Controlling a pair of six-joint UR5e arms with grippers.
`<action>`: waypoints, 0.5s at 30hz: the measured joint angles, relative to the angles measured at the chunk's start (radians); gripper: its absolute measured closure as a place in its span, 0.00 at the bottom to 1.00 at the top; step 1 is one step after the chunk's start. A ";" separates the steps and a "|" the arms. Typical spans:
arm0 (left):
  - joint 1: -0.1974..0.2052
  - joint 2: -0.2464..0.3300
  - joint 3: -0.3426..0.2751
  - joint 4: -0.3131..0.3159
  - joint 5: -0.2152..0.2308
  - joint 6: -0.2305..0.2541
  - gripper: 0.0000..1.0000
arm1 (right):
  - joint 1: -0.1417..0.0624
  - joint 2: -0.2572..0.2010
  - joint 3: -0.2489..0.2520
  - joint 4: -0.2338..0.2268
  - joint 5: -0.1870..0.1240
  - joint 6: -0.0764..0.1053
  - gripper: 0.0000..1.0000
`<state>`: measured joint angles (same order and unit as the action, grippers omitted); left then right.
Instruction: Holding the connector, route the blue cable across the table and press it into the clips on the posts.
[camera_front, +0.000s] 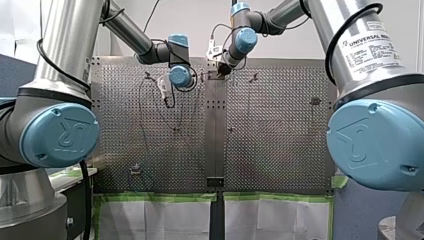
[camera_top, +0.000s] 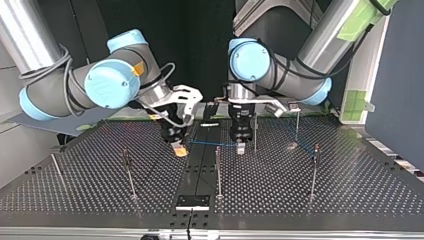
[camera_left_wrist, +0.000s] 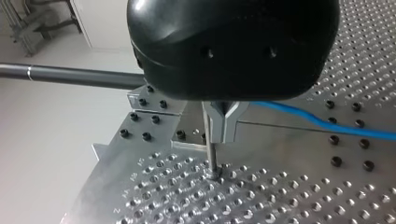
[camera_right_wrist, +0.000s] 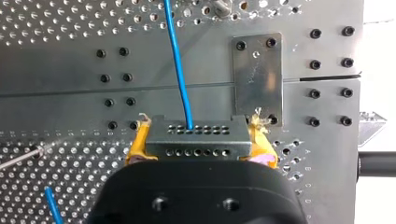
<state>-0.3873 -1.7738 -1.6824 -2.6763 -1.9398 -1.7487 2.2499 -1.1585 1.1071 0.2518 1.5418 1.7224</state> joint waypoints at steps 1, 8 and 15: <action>0.003 0.000 0.002 -0.001 0.004 0.000 1.00 | -0.002 0.000 0.000 0.000 0.000 0.000 1.00; 0.034 -0.001 0.033 -0.008 0.033 0.001 1.00 | -0.007 0.000 0.000 -0.001 -0.015 0.000 1.00; 0.062 -0.014 0.054 -0.018 0.083 0.000 1.00 | -0.020 0.001 0.000 -0.004 -0.044 0.013 1.00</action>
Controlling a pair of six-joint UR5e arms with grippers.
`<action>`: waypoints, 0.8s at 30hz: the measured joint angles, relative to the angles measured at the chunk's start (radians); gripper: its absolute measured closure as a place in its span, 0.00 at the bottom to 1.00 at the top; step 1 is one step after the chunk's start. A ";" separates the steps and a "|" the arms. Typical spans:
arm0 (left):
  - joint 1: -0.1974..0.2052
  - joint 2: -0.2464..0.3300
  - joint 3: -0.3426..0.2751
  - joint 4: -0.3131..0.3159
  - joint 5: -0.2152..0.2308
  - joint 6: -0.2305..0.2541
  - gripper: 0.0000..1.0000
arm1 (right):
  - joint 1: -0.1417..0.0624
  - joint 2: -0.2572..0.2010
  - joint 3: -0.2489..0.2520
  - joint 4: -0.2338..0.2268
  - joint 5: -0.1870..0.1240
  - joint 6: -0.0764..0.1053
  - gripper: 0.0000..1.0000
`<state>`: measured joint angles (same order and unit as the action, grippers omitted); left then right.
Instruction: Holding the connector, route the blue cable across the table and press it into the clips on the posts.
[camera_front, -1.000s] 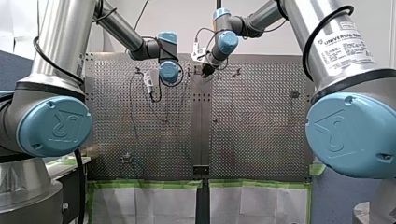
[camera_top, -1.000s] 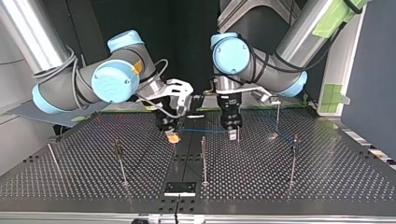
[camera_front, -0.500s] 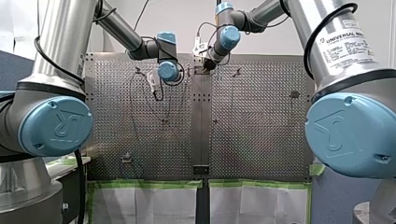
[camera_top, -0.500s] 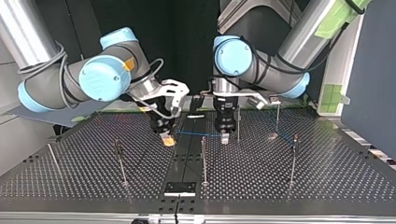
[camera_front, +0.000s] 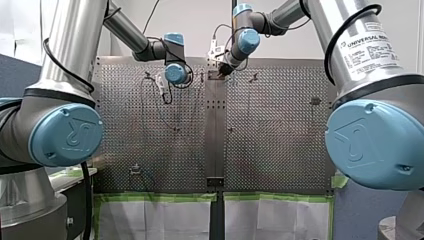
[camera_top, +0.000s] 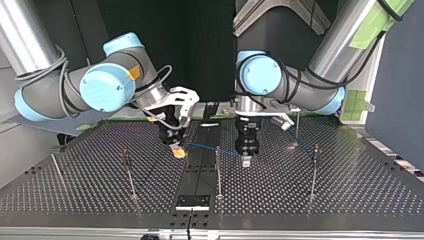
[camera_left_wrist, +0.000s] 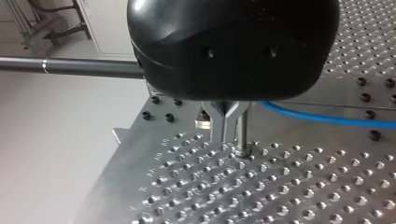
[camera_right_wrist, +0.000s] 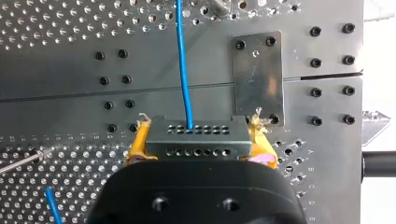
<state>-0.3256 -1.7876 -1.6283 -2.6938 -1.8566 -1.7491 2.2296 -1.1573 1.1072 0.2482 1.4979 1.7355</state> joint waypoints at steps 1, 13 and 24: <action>0.002 -0.004 0.001 -0.001 0.007 0.000 1.00 | -0.003 0.000 0.000 -0.001 -0.003 0.003 1.00; 0.045 -0.032 0.030 0.007 0.071 -0.003 1.00 | -0.039 0.008 0.000 -0.008 -0.049 0.024 1.00; 0.079 -0.034 0.053 0.008 0.124 -0.004 1.00 | -0.070 0.053 -0.019 -0.017 -0.084 0.032 1.00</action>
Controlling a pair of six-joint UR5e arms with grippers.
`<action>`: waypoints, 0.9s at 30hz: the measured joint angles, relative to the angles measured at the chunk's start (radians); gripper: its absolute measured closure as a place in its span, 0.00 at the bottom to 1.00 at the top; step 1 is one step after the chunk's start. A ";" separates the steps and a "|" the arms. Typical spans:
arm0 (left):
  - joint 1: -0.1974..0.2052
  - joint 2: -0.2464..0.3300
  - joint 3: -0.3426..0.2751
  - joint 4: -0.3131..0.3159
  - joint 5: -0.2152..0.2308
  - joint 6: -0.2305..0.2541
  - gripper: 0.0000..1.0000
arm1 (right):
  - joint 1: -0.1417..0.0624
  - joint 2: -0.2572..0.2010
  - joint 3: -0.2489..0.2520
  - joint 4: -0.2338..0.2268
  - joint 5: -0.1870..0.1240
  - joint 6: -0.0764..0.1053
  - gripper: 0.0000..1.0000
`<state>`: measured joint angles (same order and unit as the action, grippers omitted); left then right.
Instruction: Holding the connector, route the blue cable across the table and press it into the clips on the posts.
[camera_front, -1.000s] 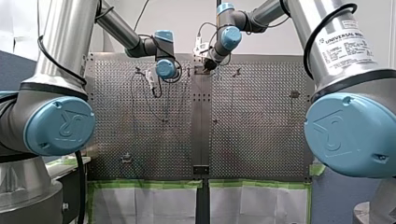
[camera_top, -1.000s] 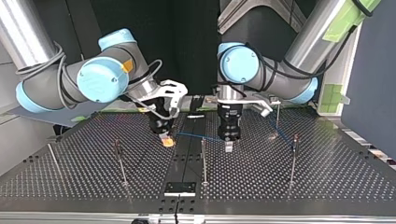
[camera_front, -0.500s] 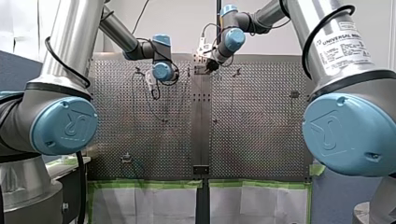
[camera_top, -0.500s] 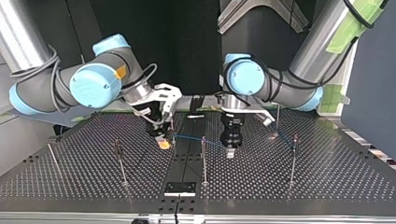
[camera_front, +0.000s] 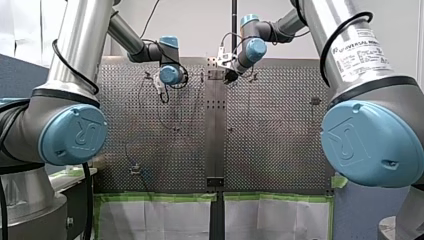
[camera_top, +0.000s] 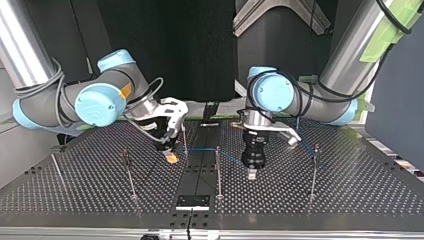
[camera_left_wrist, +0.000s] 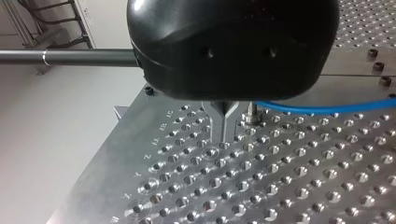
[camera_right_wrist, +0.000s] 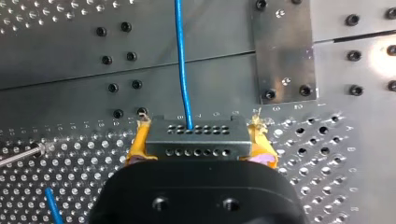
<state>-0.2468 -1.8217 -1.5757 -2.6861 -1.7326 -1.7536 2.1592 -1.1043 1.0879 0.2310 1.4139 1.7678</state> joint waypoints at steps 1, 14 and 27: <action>0.003 0.000 0.002 0.000 0.004 0.000 1.00 | -0.002 0.008 -0.005 0.000 -0.003 0.000 1.00; 0.033 -0.071 0.065 -0.033 0.049 -0.005 1.00 | -0.029 0.037 -0.065 0.001 -0.020 0.030 1.00; 0.054 -0.090 0.083 -0.049 0.054 -0.007 1.00 | -0.066 0.043 -0.111 0.006 -0.030 0.044 1.00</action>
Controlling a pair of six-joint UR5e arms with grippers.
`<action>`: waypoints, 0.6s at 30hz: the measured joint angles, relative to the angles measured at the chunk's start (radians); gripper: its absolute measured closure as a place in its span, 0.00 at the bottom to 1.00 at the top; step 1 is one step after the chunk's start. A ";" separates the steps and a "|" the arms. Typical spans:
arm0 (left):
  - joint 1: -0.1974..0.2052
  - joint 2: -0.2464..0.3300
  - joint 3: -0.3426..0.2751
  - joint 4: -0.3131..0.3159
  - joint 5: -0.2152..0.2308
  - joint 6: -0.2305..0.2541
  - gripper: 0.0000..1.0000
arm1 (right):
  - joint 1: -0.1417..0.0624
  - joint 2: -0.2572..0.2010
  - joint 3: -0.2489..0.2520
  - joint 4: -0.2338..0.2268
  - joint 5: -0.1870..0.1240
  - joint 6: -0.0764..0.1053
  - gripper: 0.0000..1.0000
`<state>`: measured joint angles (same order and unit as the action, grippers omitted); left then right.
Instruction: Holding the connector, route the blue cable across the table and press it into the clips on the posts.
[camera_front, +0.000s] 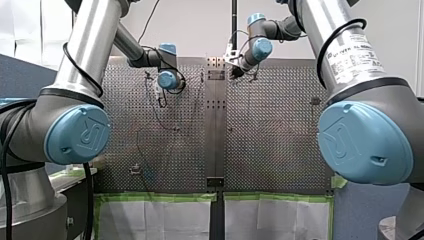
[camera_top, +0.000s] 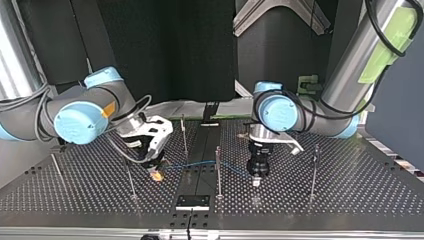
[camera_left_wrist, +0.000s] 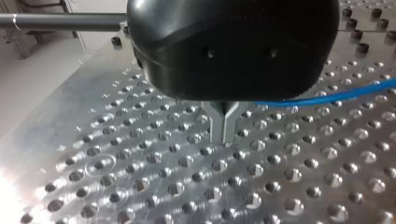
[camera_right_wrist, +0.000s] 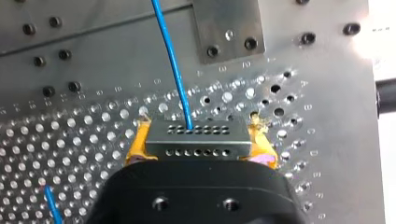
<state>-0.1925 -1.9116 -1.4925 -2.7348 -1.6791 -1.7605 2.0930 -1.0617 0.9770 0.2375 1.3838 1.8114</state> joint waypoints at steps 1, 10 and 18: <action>0.001 0.000 0.000 -0.001 0.000 0.000 1.00 | -0.003 0.000 0.000 0.001 0.000 0.000 1.00; 0.002 0.001 0.000 -0.020 0.000 -0.002 0.98 | -0.013 0.001 0.000 0.004 -0.002 0.000 1.00; -0.010 0.006 0.000 -0.058 -0.003 0.007 0.18 | -0.013 0.002 0.000 0.007 -0.002 -0.003 1.00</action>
<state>-0.2025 -1.9054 -1.4925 -2.7929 -1.6820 -1.7538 2.0800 -1.0597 0.9771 0.2443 1.3819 1.8086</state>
